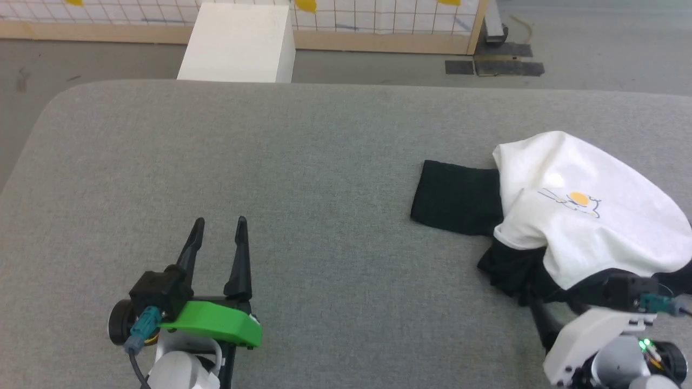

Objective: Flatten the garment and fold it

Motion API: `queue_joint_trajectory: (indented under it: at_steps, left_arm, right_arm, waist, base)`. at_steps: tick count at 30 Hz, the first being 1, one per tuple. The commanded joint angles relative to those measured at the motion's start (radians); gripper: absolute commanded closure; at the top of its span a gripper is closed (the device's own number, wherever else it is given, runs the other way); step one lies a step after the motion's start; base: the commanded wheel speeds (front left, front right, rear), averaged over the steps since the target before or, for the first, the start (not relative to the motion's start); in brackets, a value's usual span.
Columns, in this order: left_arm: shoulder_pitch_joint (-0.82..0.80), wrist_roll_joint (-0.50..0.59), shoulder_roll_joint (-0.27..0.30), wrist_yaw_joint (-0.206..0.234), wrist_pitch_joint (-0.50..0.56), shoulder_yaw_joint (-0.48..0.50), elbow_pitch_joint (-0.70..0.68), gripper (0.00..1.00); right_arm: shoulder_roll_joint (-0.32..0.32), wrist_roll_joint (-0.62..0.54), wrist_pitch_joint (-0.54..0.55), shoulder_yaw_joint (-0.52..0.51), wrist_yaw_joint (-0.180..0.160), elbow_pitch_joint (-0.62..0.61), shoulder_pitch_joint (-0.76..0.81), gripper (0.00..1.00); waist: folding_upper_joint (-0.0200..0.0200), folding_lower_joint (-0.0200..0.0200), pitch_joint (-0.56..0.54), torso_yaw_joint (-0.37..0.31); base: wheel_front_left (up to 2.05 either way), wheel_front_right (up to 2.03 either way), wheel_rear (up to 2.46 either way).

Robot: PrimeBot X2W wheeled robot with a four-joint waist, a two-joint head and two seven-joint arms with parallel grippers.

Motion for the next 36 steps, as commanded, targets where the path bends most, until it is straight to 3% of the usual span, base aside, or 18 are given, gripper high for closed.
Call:
queue_joint_trajectory:
  at_steps: [1,5,6,7,8,12,17,22,26,27,28,29,36]
  left_arm:
    - [-0.013,0.009,-0.003,-0.006,-0.004,-0.005,0.003,0.00]
    - [-0.016,0.008,-0.003,-0.006,-0.004,-0.008,0.004,0.00]
    - [-0.016,0.008,-0.003,-0.006,-0.004,-0.008,0.004,0.00]
    - [-0.016,0.007,-0.003,-0.007,-0.004,-0.009,0.005,0.00]
    - [-0.016,0.008,-0.003,-0.007,-0.004,-0.008,0.005,0.00]
    - [-0.014,0.011,-0.003,-0.006,-0.004,0.000,0.006,0.00]
    - [-0.015,0.011,-0.003,-0.005,-0.004,0.005,0.006,0.00]
    - [-0.023,0.005,-0.003,-0.005,-0.004,-0.011,0.009,0.00]
    - [-0.021,0.003,-0.003,-0.004,-0.004,-0.014,0.010,0.00]
    - [-0.019,0.003,-0.003,-0.003,-0.004,-0.014,0.010,0.00]
    - [-0.016,0.003,-0.003,-0.003,-0.004,-0.013,0.010,0.00]
    - [-0.014,0.003,-0.003,-0.002,-0.004,-0.011,0.009,0.00]
    - [-0.003,0.009,-0.003,-0.003,-0.004,0.000,0.009,0.00]
  right_arm:
    - [-0.002,0.003,-0.019,-0.006,-0.001,0.022,-0.041,0.00]
    - [-0.002,-0.017,-0.035,-0.003,-0.001,0.087,-0.099,0.00]
    - [-0.002,-0.018,-0.036,0.005,-0.001,0.096,-0.112,0.16]
    - [-0.002,-0.024,-0.043,0.021,-0.001,0.099,-0.128,0.87]
    - [-0.002,-0.026,-0.049,0.036,-0.001,0.097,-0.140,1.00]
    - [-0.002,-0.019,-0.088,0.160,-0.001,0.041,-0.203,1.00]
    - [-0.002,0.026,-0.109,0.407,-0.001,-0.036,-0.284,1.00]
    - [-0.002,0.066,0.004,0.617,-0.001,0.022,-0.292,1.00]
    - [-0.002,0.057,0.113,0.656,-0.001,0.100,-0.258,1.00]
    - [-0.002,0.053,0.127,0.652,-0.001,0.107,-0.250,0.86]
    - [-0.002,0.045,0.132,0.640,-0.001,0.107,-0.240,0.47]
    - [-0.002,0.044,0.133,0.623,-0.001,0.104,-0.230,0.00]
    - [-0.002,0.019,0.132,0.385,-0.001,-0.014,-0.104,0.00]
  waist:
    - [0.0000,0.0000,0.009,0.011]
    - [0.0000,0.0000,0.013,0.027]
    - [0.0000,0.0000,0.013,0.030]
    - [0.0000,0.0000,0.014,0.034]
    - [0.0000,0.0000,0.013,0.037]
    - [0.0000,0.0000,0.011,0.041]
    - [0.0000,0.0000,0.008,0.043]
    - [0.0000,0.0000,0.008,0.060]
    - [0.0000,0.0000,0.007,0.069]
    - [0.0000,0.0000,0.006,0.070]
    - [0.0000,0.0000,0.005,0.069]
    - [0.0000,0.0000,0.003,0.068]
    - [0.0000,0.0000,-0.013,0.035]
  base:
    - [0.00,0.00,0.00]
    - [0.00,0.00,0.00]
    - [0.00,0.00,0.00]
    - [0.00,0.00,0.00]
    - [0.00,0.00,0.00]
    - [0.00,0.00,0.00]
    - [0.00,0.00,0.00]
    - [0.00,0.00,0.00]
    - [0.00,0.00,0.00]
    - [0.00,0.00,0.00]
    - [0.00,0.00,0.00]
    - [0.00,0.00,0.00]
    - [0.00,0.00,0.00]
